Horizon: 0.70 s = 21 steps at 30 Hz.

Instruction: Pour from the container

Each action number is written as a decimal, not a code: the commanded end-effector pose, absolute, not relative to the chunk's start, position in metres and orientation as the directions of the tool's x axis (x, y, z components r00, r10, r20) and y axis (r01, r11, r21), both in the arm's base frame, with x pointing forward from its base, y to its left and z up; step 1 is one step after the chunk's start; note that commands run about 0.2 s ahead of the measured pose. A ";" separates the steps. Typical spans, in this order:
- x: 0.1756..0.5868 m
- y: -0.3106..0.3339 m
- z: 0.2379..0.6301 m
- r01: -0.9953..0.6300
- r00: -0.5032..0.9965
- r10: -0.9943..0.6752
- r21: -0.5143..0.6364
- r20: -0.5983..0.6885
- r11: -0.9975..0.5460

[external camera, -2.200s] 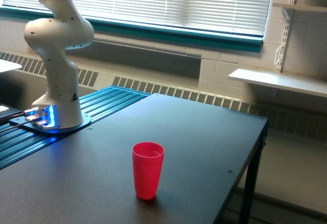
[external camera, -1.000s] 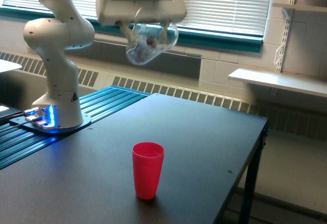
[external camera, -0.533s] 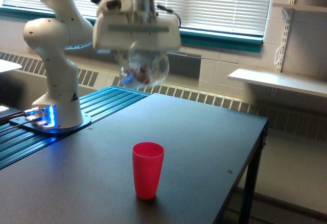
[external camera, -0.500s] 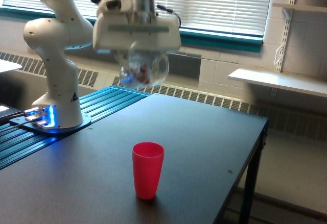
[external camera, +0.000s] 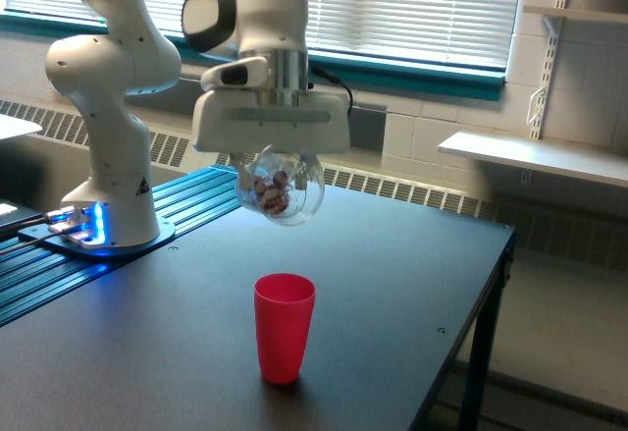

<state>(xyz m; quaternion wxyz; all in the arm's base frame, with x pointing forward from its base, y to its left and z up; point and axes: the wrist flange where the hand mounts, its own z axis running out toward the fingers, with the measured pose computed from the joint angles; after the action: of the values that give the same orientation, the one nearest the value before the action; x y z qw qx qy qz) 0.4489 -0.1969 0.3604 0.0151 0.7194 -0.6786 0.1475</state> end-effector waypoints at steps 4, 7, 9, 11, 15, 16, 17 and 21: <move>0.449 -0.188 0.348 -0.987 0.007 -0.982 -0.155 0.187 -0.036; 0.448 -0.187 0.341 -0.990 -0.002 -0.987 -0.141 0.163 -0.021; 0.447 -0.186 0.336 -0.992 -0.005 -0.989 -0.127 0.150 -0.014; 0.447 -0.186 0.331 -0.994 -0.008 -0.990 -0.111 0.143 -0.008; 0.447 -0.185 0.323 -0.997 -0.018 -0.990 -0.075 0.138 0.007; 0.447 -0.184 0.321 -0.998 -0.025 -0.991 -0.067 0.133 0.016; 0.448 -0.184 0.319 -0.998 -0.027 -0.991 -0.061 0.131 0.019; 0.449 -0.181 0.313 -0.998 -0.036 -0.993 -0.046 0.109 0.031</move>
<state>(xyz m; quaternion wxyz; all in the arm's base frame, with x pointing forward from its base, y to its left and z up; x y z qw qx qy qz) 0.4451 -0.1881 0.3182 0.0223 0.6976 -0.7129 0.0680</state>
